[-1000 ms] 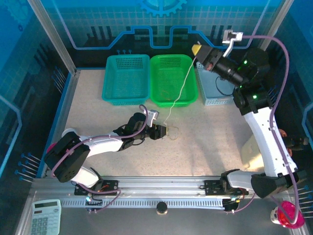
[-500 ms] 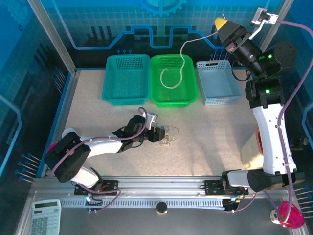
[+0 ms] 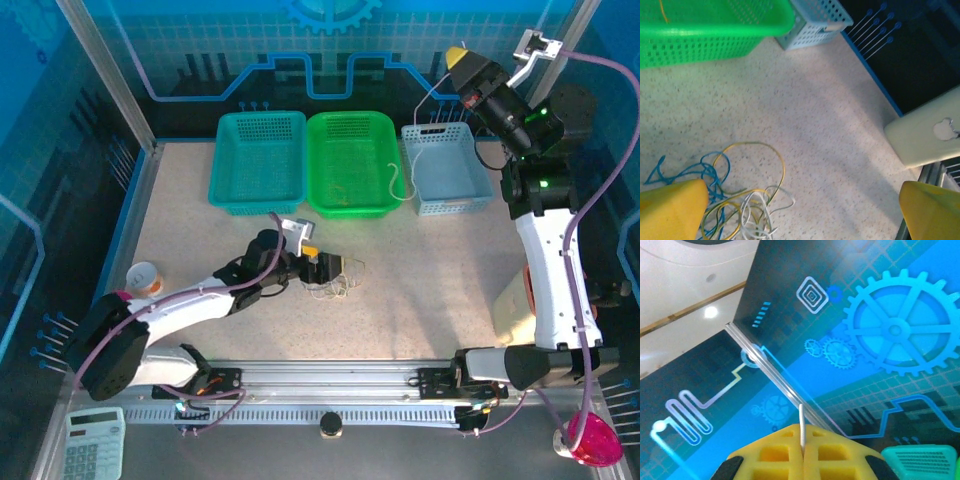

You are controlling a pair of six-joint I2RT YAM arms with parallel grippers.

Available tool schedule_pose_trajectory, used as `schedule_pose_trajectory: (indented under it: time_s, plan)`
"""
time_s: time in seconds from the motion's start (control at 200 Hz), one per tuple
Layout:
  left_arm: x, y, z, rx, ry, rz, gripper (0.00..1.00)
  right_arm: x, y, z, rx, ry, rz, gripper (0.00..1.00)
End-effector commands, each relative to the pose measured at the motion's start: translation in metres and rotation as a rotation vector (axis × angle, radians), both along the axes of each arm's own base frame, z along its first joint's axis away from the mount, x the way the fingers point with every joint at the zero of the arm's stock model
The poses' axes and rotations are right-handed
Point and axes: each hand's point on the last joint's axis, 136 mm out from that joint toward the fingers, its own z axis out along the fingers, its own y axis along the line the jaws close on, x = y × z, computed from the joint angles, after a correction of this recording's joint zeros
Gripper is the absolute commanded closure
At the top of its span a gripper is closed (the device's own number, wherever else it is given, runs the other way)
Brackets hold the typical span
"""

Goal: Untangle the cables

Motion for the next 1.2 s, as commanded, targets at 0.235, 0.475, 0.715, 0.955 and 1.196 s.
schedule_pose_trajectory:
  time_s: [0.235,0.475,0.715,0.955,1.196]
  plan:
    - [0.012,0.016,0.065,-0.006,-0.098,0.107,0.01,0.029,-0.037,-0.022,-0.059,0.020,-0.177,1.00]
    - [0.027,0.037,0.085,0.027,-0.113,0.218,0.01,0.052,-0.051,-0.044,-0.108,0.049,-0.255,1.00]
    - [0.042,0.063,0.084,0.021,-0.047,0.305,0.01,0.075,-0.052,-0.063,-0.137,0.082,-0.259,1.00]
    - [0.045,0.071,0.082,0.006,-0.028,0.317,0.01,0.095,-0.067,-0.082,-0.228,0.122,-0.361,1.00]
    - [0.046,0.072,0.082,0.003,-0.022,0.313,0.01,0.116,-0.087,-0.104,-0.287,0.180,-0.480,1.00]
